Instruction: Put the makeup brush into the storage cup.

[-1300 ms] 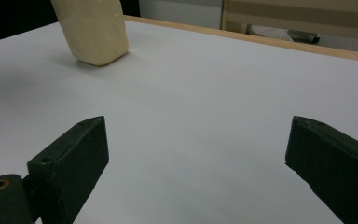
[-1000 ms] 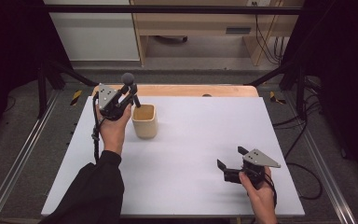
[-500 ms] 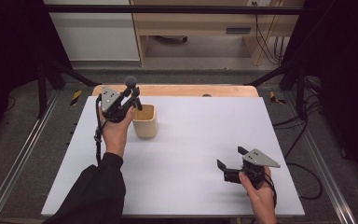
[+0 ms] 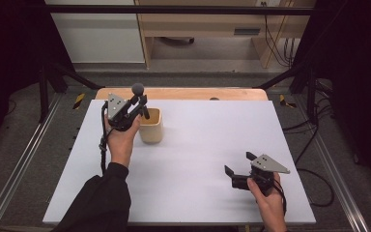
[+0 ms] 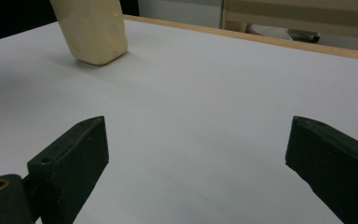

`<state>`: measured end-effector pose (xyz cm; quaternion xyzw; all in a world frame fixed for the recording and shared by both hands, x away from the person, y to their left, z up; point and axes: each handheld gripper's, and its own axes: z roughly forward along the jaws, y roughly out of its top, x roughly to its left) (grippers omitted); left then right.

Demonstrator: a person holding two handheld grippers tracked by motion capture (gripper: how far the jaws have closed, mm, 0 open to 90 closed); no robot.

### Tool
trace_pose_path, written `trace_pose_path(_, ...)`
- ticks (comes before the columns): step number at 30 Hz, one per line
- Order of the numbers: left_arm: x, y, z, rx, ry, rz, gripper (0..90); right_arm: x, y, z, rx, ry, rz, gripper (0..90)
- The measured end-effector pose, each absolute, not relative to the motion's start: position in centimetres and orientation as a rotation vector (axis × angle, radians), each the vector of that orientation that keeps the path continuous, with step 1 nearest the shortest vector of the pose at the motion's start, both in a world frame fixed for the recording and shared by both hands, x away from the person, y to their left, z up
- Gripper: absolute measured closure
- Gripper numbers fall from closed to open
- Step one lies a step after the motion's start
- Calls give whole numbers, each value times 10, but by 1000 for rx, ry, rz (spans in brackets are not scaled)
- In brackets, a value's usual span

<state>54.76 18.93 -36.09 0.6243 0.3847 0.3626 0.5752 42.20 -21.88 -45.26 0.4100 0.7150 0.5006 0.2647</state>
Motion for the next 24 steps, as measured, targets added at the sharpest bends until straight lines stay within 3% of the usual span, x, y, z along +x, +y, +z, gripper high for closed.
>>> trace_pose_path(24, 550, 184, -383, 1504, 930, 815, 710, 422, -220, -452, 1110, 1930, 1354, 61)
